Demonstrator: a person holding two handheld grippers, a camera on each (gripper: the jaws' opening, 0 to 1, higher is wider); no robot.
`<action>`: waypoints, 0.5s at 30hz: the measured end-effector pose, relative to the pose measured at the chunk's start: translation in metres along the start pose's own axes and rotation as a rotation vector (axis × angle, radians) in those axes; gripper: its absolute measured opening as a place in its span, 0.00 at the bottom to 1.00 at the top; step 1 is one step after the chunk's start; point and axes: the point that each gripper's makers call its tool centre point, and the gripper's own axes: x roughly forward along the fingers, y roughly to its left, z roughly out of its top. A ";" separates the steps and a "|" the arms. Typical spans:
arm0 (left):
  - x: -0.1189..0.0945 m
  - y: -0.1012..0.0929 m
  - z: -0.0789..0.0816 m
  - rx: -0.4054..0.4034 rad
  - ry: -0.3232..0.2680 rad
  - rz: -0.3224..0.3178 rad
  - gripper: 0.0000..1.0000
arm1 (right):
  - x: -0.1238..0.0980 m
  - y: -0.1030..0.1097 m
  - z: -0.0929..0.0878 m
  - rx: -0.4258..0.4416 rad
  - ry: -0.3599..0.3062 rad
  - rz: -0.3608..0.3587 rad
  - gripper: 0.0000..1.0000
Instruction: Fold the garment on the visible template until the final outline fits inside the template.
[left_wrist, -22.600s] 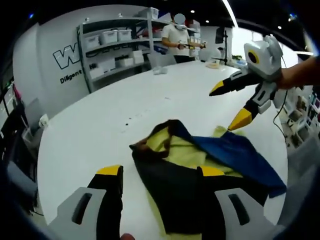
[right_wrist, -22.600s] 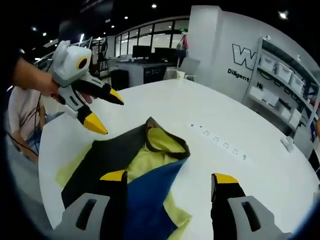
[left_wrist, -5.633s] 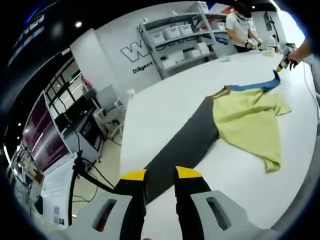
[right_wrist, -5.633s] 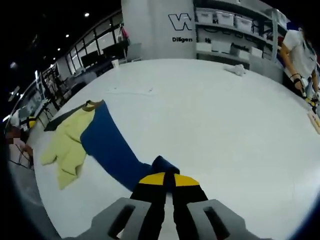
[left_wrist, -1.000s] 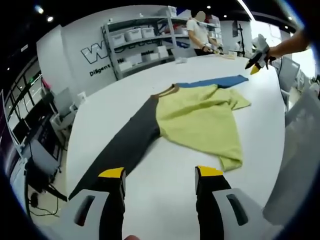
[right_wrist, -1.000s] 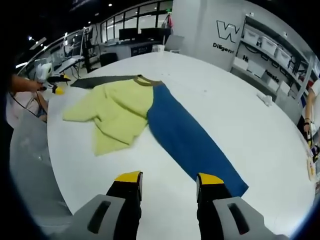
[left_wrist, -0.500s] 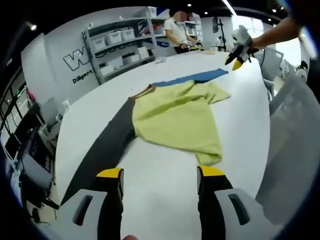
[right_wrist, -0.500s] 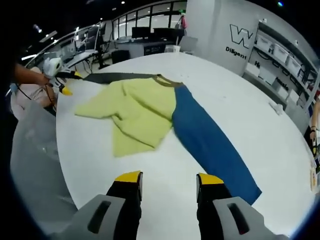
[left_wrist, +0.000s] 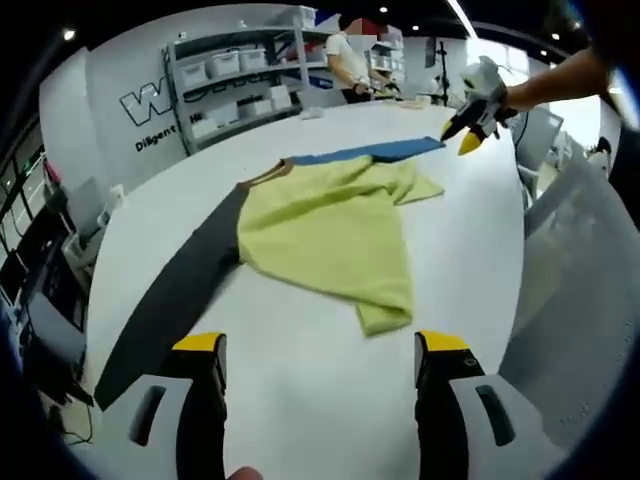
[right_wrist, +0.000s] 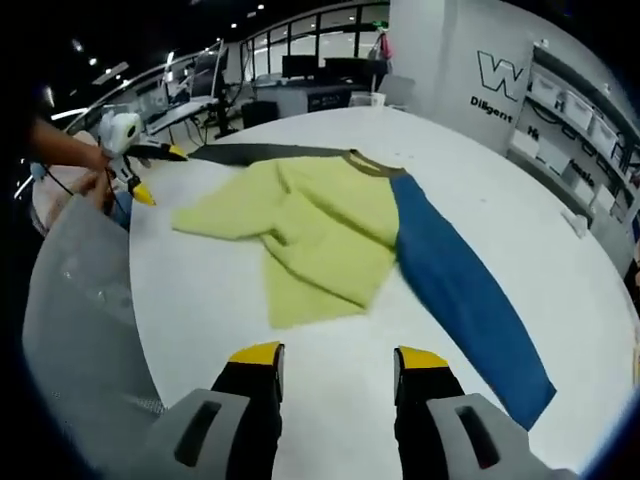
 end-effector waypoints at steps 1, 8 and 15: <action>0.002 -0.005 -0.001 -0.002 0.007 -0.015 0.76 | 0.002 0.003 0.000 0.000 0.000 0.006 0.39; 0.011 -0.034 0.001 0.062 0.021 -0.092 0.74 | 0.018 0.027 0.006 -0.042 0.005 0.040 0.35; 0.018 -0.051 -0.002 0.124 0.050 -0.132 0.53 | 0.028 0.037 0.011 -0.037 0.008 0.058 0.32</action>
